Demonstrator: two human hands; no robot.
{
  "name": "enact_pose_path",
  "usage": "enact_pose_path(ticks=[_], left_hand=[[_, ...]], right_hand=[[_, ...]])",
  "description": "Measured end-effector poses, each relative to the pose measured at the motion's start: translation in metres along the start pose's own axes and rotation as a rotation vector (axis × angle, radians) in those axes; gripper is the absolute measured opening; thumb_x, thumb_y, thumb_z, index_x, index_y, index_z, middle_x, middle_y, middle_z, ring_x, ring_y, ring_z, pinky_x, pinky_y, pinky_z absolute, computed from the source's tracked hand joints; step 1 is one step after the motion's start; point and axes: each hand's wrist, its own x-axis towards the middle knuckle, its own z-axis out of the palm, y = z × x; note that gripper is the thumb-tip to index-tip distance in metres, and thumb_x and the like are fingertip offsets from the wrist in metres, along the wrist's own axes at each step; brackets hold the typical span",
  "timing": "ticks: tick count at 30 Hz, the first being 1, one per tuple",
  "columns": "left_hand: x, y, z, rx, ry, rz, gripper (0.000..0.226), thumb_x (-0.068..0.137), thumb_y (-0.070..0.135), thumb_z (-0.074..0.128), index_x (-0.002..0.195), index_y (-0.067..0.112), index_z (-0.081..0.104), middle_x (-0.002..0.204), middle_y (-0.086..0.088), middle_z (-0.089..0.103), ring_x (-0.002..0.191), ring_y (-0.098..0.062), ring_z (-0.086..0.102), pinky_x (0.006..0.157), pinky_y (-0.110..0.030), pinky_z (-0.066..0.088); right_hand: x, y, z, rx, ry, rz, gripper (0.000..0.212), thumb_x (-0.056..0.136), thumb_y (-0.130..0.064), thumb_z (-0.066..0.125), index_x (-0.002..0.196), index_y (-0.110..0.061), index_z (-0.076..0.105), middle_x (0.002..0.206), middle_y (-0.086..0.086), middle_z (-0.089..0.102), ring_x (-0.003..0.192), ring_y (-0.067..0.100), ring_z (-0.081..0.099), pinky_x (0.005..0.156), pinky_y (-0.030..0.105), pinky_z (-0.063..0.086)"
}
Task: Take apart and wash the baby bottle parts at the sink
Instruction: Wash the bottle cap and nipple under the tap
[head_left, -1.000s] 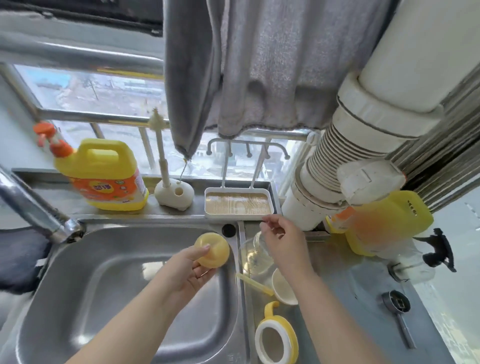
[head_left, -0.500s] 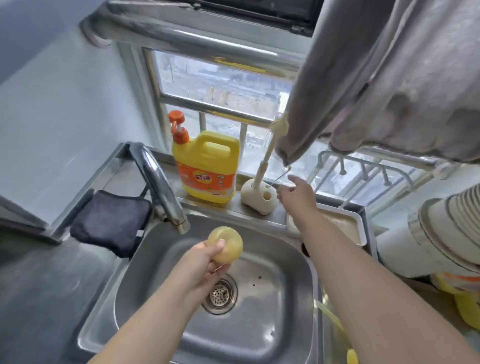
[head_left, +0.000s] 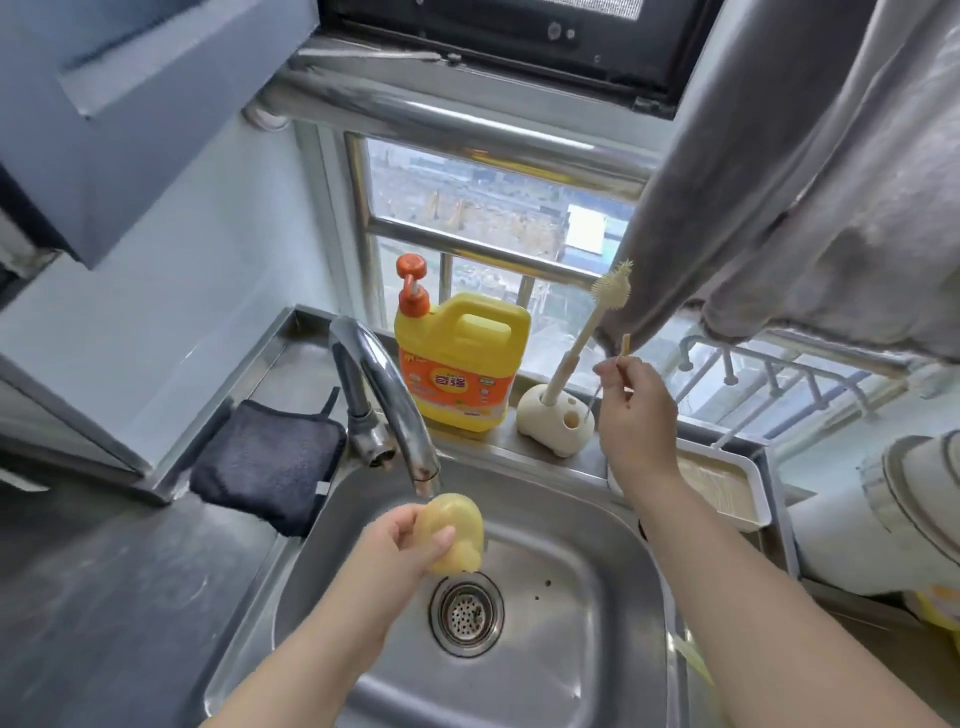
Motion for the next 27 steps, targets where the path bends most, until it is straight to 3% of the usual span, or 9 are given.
enact_pose_path(ticks=[3, 6, 9, 12, 16, 18, 20, 23, 27], left_hand=[[-0.009, 0.005, -0.025, 0.202, 0.048, 0.063, 0.012, 0.082, 0.009, 0.071, 0.090, 0.017, 0.067, 0.078, 0.003, 0.070, 0.077, -0.014, 0.063, 0.074, -0.027, 0.048], [-0.018, 0.013, -0.058, 0.153, 0.164, 0.053, 0.019, 0.076, 0.018, 0.074, 0.093, 0.017, 0.067, 0.089, -0.007, 0.071, 0.085, -0.022, 0.066, 0.085, -0.041, 0.052], [-0.027, 0.036, -0.085, 0.052, 0.278, 0.162, 0.017, 0.086, 0.007, 0.067, 0.102, 0.014, 0.064, 0.096, -0.007, 0.069, 0.089, -0.020, 0.064, 0.082, -0.034, 0.050], [-0.029, 0.083, -0.095, -0.043, 0.363, 0.365, 0.012, 0.087, 0.010, 0.065, 0.090, 0.020, 0.061, 0.088, 0.001, 0.068, 0.082, -0.014, 0.063, 0.078, -0.028, 0.048], [-0.013, 0.143, -0.091, -0.071, 0.297, 0.490, 0.001, 0.091, 0.018, 0.061, 0.091, 0.018, 0.061, 0.092, 0.001, 0.066, 0.087, -0.014, 0.060, 0.074, -0.023, 0.045], [0.002, 0.164, -0.082, -0.050, 0.231, 0.499, 0.006, 0.094, 0.023, 0.057, 0.092, 0.019, 0.060, 0.095, 0.001, 0.065, 0.089, -0.013, 0.058, 0.075, -0.025, 0.042], [0.017, 0.179, -0.071, -0.012, 0.174, 0.489, 0.011, 0.096, 0.028, 0.054, 0.095, 0.019, 0.060, 0.096, 0.001, 0.064, 0.091, -0.012, 0.057, 0.081, -0.029, 0.041], [0.039, 0.192, -0.057, 0.082, 0.114, 0.454, 0.022, 0.097, 0.033, 0.051, 0.106, 0.014, 0.058, 0.097, 0.002, 0.061, 0.095, -0.013, 0.053, 0.090, -0.035, 0.038], [0.063, 0.201, -0.052, 0.237, 0.009, 0.479, 0.026, 0.098, 0.032, 0.049, 0.114, 0.012, 0.057, 0.106, -0.001, 0.063, 0.105, -0.014, 0.054, 0.088, -0.029, 0.036]], right_hand=[[-0.025, -0.021, 0.013, 0.089, -0.226, -0.029, 0.022, 0.097, -0.018, 0.048, 0.079, -0.025, 0.057, 0.075, -0.005, 0.061, 0.074, 0.008, 0.055, 0.068, 0.020, 0.040], [-0.039, -0.038, 0.032, 0.103, -0.310, -0.026, 0.020, 0.099, -0.022, 0.048, 0.087, -0.027, 0.063, 0.070, -0.008, 0.061, 0.065, 0.004, 0.054, 0.066, 0.025, 0.042], [-0.046, -0.057, 0.044, 0.167, -0.358, -0.006, 0.021, 0.099, -0.019, 0.047, 0.092, -0.027, 0.065, 0.069, -0.008, 0.060, 0.067, 0.006, 0.056, 0.067, 0.028, 0.047], [-0.050, -0.076, 0.048, 0.257, -0.364, 0.042, 0.024, 0.099, -0.017, 0.047, 0.089, -0.030, 0.064, 0.067, -0.006, 0.058, 0.065, 0.011, 0.055, 0.068, 0.031, 0.049], [-0.049, -0.093, 0.048, 0.298, -0.357, 0.100, 0.020, 0.099, -0.019, 0.047, 0.099, -0.024, 0.066, 0.066, -0.005, 0.056, 0.062, 0.010, 0.051, 0.065, 0.027, 0.047], [-0.047, -0.097, 0.050, 0.325, -0.368, 0.160, 0.017, 0.098, -0.019, 0.051, 0.103, -0.021, 0.067, 0.064, -0.005, 0.058, 0.061, 0.006, 0.053, 0.065, 0.026, 0.048], [-0.043, -0.099, 0.053, 0.327, -0.396, 0.219, 0.015, 0.095, -0.019, 0.056, 0.102, -0.018, 0.069, 0.061, -0.006, 0.060, 0.058, 0.004, 0.057, 0.064, 0.026, 0.049], [-0.036, -0.102, 0.057, 0.322, -0.438, 0.268, 0.015, 0.094, -0.017, 0.058, 0.102, -0.010, 0.069, 0.063, -0.002, 0.063, 0.051, -0.001, 0.056, 0.052, 0.015, 0.042], [-0.027, -0.106, 0.056, 0.337, -0.454, 0.313, 0.009, 0.095, -0.016, 0.057, 0.093, -0.015, 0.065, 0.065, 0.000, 0.063, 0.042, -0.007, 0.053, 0.044, 0.006, 0.037]])
